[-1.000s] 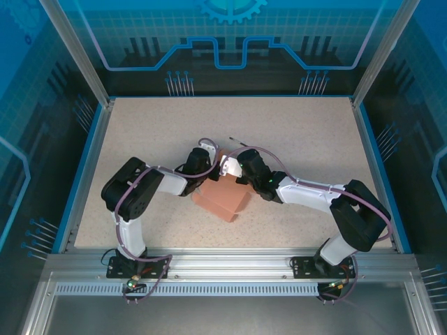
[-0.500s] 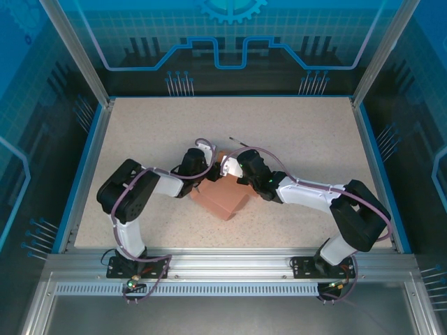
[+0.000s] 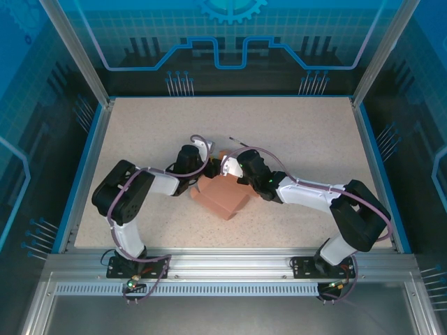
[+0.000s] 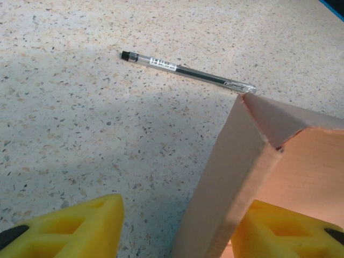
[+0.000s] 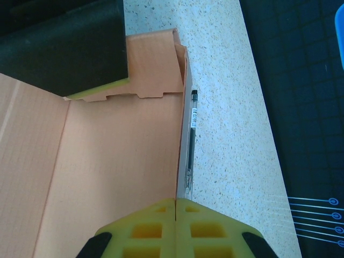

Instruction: Fold the paper box

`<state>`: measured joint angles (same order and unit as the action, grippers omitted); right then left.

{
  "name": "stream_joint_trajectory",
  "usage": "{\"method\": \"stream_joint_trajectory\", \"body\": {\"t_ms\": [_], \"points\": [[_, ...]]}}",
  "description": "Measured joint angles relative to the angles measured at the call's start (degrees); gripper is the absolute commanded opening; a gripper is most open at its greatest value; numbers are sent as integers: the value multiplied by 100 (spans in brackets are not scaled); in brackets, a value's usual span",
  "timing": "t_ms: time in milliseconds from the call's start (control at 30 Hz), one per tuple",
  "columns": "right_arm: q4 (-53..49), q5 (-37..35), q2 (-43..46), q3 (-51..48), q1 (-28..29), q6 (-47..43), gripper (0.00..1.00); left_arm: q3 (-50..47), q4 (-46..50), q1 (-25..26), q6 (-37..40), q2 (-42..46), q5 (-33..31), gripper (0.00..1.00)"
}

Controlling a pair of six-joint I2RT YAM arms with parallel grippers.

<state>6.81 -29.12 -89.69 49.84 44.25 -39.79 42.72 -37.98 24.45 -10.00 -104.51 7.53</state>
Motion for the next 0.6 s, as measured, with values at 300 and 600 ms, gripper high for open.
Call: {"method": "stream_joint_trajectory", "body": {"t_ms": [300,600], "points": [[-44,26,0,0,0,-2,0,391,63,-13,4,-168,203,58],[-59,107,0,0,0,-2,0,584,219,-35,0,-400,264,57]]}}
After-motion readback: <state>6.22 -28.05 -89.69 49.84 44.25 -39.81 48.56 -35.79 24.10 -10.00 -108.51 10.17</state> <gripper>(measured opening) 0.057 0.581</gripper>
